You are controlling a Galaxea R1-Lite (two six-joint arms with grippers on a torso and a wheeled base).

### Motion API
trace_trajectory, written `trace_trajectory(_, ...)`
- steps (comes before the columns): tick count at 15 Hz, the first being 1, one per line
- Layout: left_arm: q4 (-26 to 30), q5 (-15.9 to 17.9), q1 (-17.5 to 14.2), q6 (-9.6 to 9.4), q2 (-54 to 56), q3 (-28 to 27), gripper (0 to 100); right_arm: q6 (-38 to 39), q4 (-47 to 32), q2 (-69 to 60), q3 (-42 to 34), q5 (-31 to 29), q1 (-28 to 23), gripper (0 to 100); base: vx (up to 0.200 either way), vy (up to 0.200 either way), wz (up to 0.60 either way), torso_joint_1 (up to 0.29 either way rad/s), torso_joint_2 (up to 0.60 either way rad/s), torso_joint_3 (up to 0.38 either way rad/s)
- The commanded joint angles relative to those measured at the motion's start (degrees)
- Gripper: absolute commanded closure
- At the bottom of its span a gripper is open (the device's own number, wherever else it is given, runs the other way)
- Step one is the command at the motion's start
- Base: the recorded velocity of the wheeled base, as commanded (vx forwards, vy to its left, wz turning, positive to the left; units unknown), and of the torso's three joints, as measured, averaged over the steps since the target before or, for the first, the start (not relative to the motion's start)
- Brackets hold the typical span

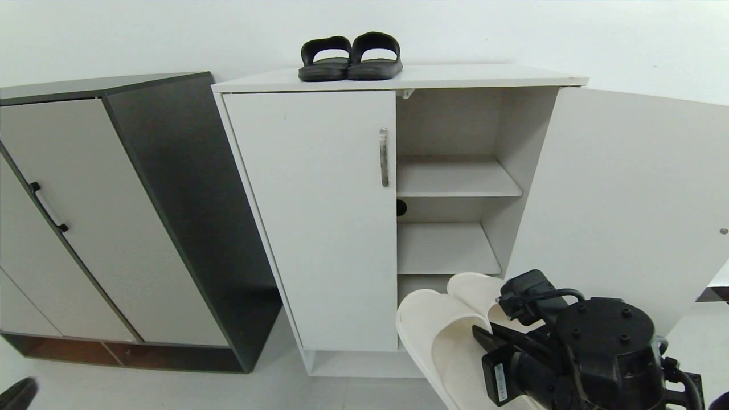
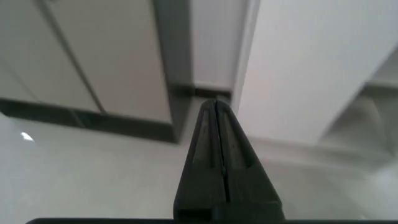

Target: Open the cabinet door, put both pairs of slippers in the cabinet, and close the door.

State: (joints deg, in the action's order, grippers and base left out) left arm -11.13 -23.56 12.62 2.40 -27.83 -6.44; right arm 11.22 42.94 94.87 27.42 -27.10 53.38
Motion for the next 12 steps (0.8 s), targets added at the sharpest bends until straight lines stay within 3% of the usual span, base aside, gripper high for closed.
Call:
trace_trajectory(1,8.9,12.7,-9.5,-1.87,23.6,6.3,100,-0.1,0.4,0.8,-0.7,0.0,0.3,100,0.0,0.0,0.0,0.0,0.0,0.0)
trace_trajectory(2,10.2,22.9,-9.8,-2.31,23.8,6.4,100,-0.1,0.4,0.8,-0.9,0.0,0.6,100,0.0,0.0,0.0,0.0,0.0,0.0)
trace_trajectory(3,12.3,27.3,-10.3,-3.72,24.1,6.3,100,-0.1,0.5,0.8,-1.2,0.0,0.8,100,0.0,0.0,0.0,0.0,0.0,0.0)
trace_trajectory(5,11.2,27.7,-10.5,-6.71,24.3,6.4,100,-0.1,0.6,1.0,-1.5,0.0,1.6,100,0.0,0.0,0.0,0.0,0.0,0.0)
trace_trajectory(8,11.3,27.7,-10.8,-5.48,24.5,6.4,100,0.0,0.6,1.3,-1.5,0.0,1.6,100,0.0,0.0,0.0,0.0,0.0,0.0)
trace_trajectory(12,11.3,27.7,-10.8,-5.48,24.5,6.4,100,0.0,1.9,2.5,-1.2,0.0,1.9,100,0.0,0.0,0.0,0.0,0.0,0.0)
